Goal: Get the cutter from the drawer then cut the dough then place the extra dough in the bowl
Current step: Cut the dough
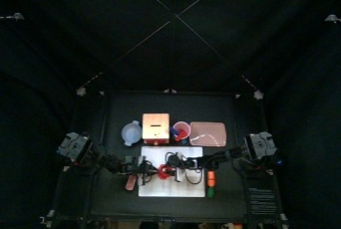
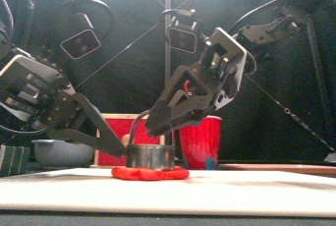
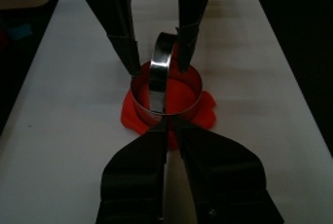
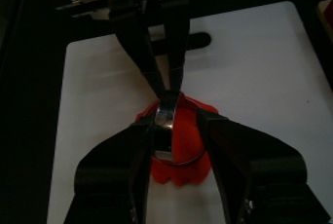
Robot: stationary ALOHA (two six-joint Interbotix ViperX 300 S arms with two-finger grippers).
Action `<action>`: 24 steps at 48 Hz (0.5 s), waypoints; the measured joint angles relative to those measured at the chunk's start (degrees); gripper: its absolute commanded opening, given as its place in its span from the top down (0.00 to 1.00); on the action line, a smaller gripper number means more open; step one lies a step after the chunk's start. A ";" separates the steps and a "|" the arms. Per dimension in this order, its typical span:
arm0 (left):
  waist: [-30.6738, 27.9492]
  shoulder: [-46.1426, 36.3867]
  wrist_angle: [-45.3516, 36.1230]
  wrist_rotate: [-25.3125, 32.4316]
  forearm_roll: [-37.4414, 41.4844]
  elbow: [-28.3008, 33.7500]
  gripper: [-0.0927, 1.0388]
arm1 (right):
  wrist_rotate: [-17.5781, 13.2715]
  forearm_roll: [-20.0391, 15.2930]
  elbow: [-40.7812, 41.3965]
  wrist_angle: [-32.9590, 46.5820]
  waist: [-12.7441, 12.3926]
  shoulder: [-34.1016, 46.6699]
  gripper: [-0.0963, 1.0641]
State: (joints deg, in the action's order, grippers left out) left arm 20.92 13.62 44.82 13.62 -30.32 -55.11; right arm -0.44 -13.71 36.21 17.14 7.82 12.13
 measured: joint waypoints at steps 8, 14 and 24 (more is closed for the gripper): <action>0.18 0.70 0.00 0.00 -0.09 0.35 0.41 | -0.35 0.53 0.00 -0.44 0.00 0.00 0.28; 0.18 1.05 0.00 0.00 -0.09 0.44 0.41 | -0.35 0.62 0.00 -0.44 0.09 0.00 0.31; 0.18 1.67 0.00 0.00 -0.09 0.53 0.41 | -0.44 0.79 -0.09 -0.53 0.09 0.00 0.35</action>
State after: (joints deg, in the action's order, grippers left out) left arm 21.09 15.29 44.82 13.62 -30.41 -54.58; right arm -0.88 -12.92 36.12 16.61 7.91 12.13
